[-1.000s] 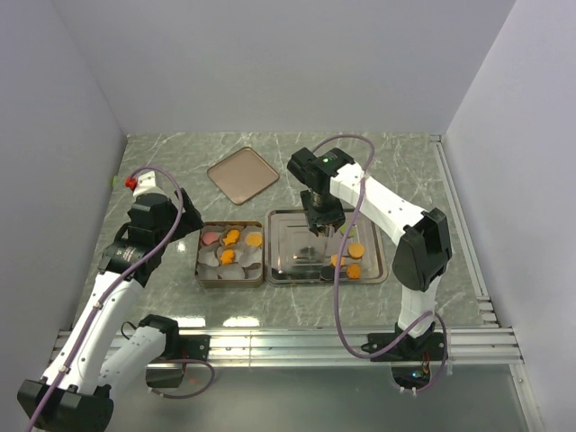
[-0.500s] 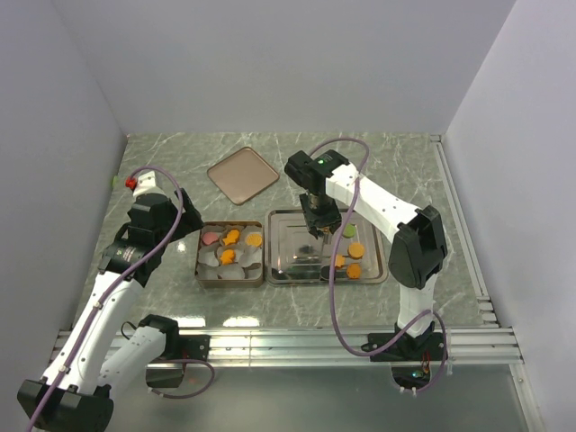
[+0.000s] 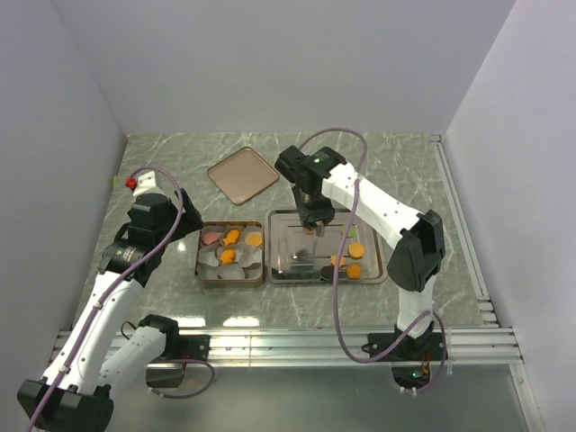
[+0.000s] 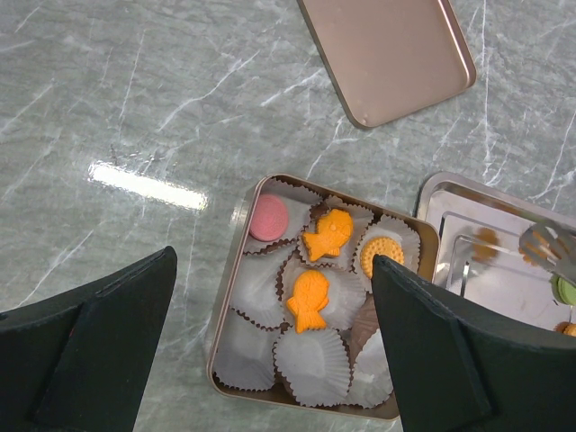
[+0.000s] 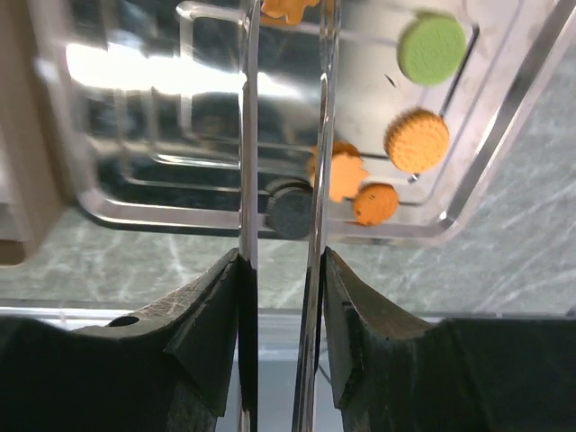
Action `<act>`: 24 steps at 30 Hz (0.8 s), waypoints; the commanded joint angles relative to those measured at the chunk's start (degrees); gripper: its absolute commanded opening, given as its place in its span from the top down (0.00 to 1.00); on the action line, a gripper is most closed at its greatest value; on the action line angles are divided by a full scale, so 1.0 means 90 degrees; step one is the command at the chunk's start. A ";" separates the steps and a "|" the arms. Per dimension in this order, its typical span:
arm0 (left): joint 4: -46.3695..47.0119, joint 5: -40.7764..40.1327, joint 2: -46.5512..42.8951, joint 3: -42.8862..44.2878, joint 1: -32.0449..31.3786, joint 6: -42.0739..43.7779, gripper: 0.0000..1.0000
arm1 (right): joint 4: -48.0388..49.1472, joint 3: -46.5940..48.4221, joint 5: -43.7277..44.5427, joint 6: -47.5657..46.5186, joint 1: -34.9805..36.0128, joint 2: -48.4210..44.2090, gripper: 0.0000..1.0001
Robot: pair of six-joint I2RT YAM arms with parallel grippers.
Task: Pack the cookies
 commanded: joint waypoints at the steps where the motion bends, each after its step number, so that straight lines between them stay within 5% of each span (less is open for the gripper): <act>1: 0.0142 -0.0059 -0.0079 0.0039 -0.0022 -0.0050 0.04 | -0.0589 0.0649 0.0316 0.0229 0.0443 -0.0450 0.55; 12: 0.0132 0.0009 0.0009 0.0039 -0.0022 -0.0030 0.05 | -0.0579 0.2143 -0.0523 0.0913 0.1703 -0.0216 0.54; 24: 0.0142 0.0029 0.0019 0.0049 -0.0022 -0.0020 0.05 | -0.0218 0.1168 -0.1032 0.1030 0.2357 -0.0567 0.54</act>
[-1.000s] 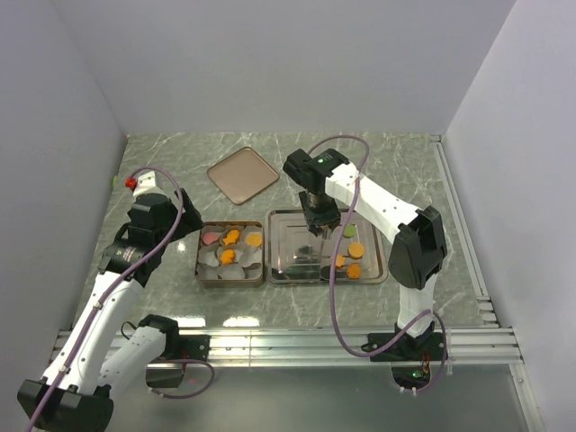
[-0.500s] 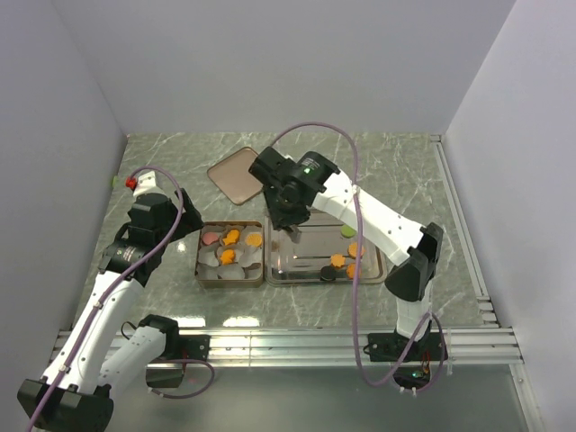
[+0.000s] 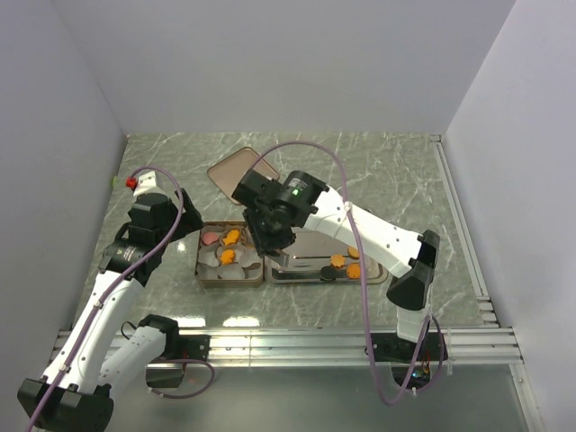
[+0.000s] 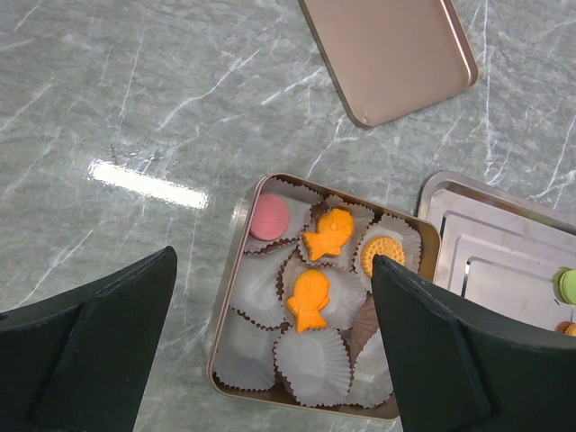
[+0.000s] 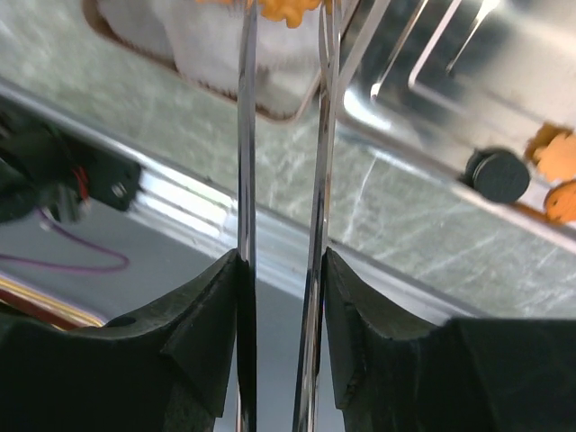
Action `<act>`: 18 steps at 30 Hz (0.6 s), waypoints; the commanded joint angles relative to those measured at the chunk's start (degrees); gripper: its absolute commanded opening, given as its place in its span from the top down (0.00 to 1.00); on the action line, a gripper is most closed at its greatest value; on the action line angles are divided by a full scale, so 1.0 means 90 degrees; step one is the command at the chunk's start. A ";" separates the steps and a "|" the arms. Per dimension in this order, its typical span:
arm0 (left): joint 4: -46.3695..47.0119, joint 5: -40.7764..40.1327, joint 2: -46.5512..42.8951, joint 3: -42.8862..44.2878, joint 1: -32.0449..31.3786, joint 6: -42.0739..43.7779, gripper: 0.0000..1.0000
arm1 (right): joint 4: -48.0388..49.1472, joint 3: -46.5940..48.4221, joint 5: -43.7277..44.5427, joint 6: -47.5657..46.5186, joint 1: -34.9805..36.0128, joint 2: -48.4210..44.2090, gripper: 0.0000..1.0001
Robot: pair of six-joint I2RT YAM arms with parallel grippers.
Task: Pack the cookies
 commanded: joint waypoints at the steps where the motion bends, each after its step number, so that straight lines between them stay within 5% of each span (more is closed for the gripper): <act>1: 0.0142 0.0024 -0.0008 0.0040 -0.0022 -0.0023 0.05 | -0.0222 -0.0311 -0.0102 0.0122 0.0228 -0.0353 0.54; 8: 0.0132 0.0024 -0.0008 0.0049 -0.0022 -0.0023 0.05 | 0.0139 -0.0743 -0.0277 0.0220 0.0335 -0.0403 0.54; 18: 0.0113 0.0014 -0.0027 0.0039 -0.0022 -0.0032 0.05 | -0.0242 0.0195 0.0035 0.0015 0.0326 0.0193 0.54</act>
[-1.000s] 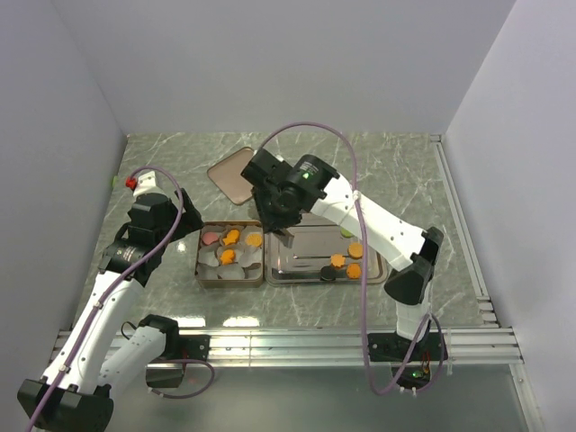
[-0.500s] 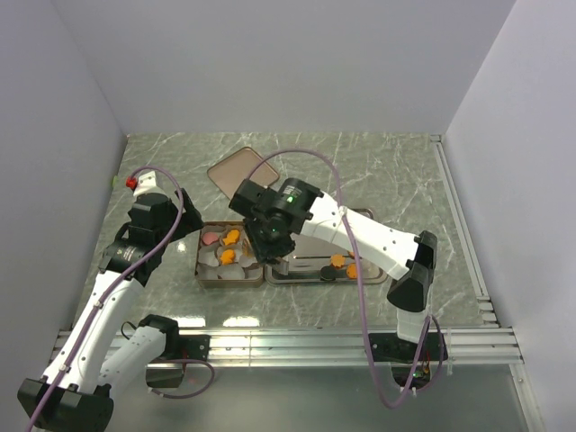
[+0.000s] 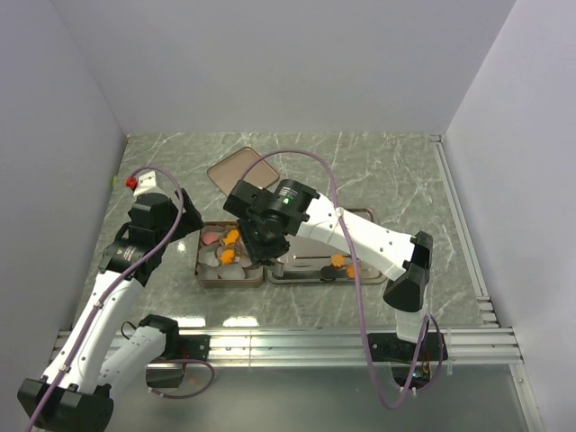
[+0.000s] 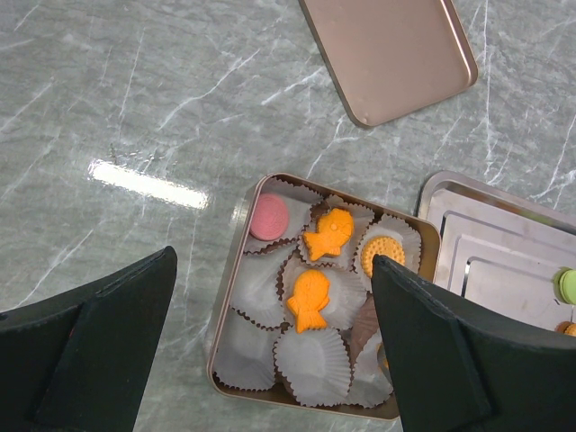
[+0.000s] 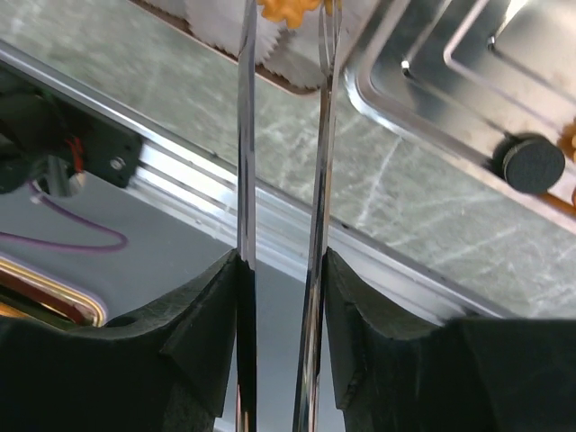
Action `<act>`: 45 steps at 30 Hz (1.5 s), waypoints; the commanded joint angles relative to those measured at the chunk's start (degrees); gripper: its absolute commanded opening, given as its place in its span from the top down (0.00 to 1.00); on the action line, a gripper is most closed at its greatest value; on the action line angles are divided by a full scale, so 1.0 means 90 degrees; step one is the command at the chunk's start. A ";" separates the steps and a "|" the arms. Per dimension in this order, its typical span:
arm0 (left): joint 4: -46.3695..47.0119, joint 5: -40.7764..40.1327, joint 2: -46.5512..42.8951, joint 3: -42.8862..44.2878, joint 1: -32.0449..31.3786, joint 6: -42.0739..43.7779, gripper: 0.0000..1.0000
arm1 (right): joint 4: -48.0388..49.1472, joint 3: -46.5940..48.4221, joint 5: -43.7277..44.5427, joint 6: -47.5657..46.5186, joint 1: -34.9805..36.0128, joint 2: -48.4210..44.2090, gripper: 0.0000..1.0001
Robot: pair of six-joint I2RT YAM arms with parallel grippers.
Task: Pack the cookies
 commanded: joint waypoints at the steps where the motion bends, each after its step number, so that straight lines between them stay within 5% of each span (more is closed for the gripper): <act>1: 0.0122 0.0005 -0.0030 0.0039 -0.0022 -0.0032 0.04 | -0.0218 0.0343 0.0157 -0.0080 -0.0024 0.0116 0.54; 27: 0.0122 0.0014 0.0009 0.0049 -0.0022 -0.0032 0.05 | -0.0364 0.0090 0.0410 -0.0100 -0.0034 0.0126 0.48; 45: 0.0132 0.0053 0.0019 0.0039 -0.0022 -0.0023 0.05 | -0.0247 -0.0828 0.0635 -0.0061 -0.0639 -0.0919 0.49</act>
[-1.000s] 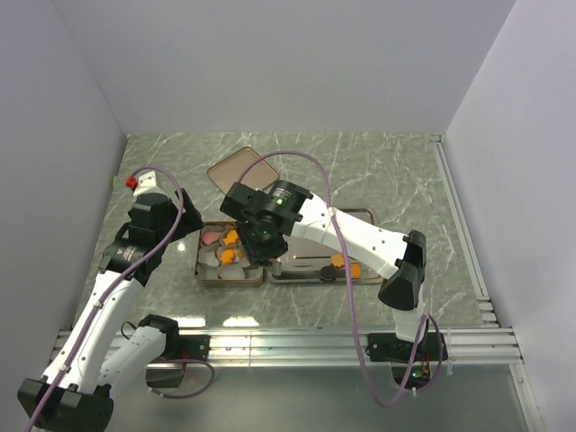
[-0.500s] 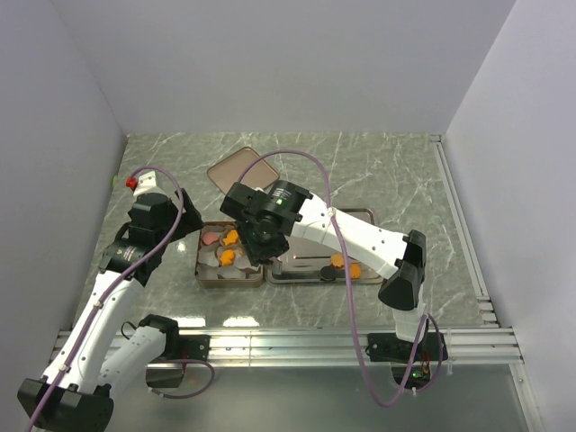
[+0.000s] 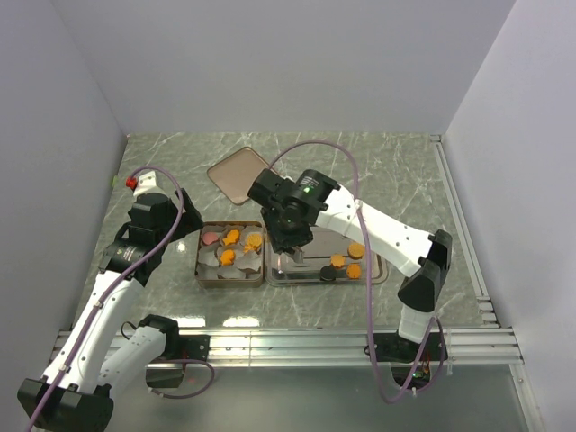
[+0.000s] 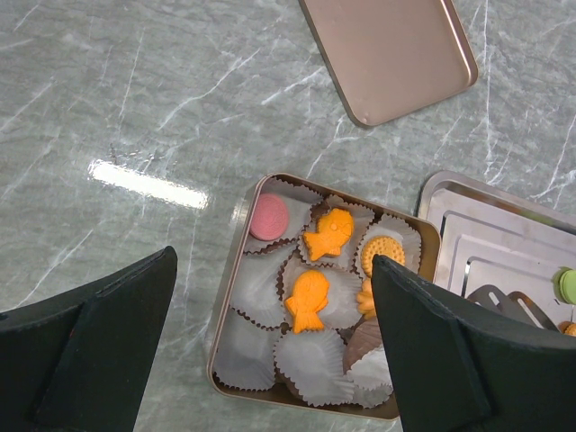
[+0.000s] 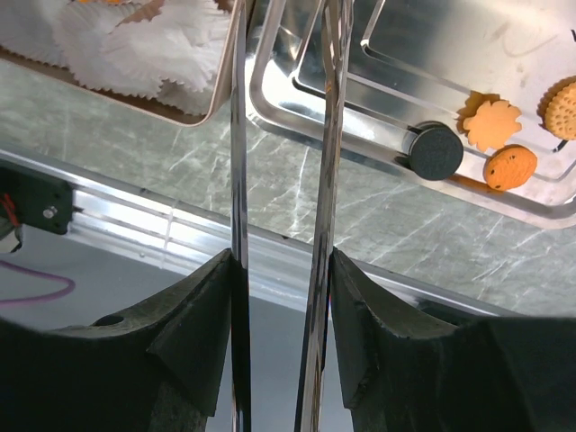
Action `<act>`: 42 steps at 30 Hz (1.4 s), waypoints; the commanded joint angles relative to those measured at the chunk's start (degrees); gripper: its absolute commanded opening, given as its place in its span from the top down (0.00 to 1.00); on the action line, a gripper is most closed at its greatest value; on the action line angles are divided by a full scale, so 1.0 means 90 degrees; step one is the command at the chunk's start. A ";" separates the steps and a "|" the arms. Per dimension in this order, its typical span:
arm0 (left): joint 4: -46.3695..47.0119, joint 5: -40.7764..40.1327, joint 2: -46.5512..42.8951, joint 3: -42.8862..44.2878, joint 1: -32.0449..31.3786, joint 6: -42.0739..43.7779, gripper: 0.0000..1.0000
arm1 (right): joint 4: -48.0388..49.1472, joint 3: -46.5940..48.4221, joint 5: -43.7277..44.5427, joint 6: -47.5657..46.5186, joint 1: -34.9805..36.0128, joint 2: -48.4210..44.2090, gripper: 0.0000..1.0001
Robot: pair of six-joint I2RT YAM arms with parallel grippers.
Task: Pack the cookies
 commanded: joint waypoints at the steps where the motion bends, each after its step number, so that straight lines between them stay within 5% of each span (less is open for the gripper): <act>1: 0.0132 0.0051 0.0026 0.0049 -0.0022 -0.0023 0.05 | -0.0247 -0.0017 0.0241 0.0027 0.0063 -0.0370 0.49; 11: 0.0151 0.0119 0.0075 0.0040 -0.0031 -0.0003 0.05 | 0.0202 -0.1939 0.0486 0.0047 -0.1566 -0.1385 0.49; 21: 0.0152 0.0129 0.0095 0.0039 -0.0031 -0.0003 0.05 | 0.0641 -0.2537 0.0634 -0.0392 -0.2534 -0.1445 0.49; 42: 0.0122 0.0051 0.0143 0.0049 -0.0031 -0.0023 0.05 | 0.0895 -0.2693 0.0555 -0.0832 -0.3033 -0.0859 0.46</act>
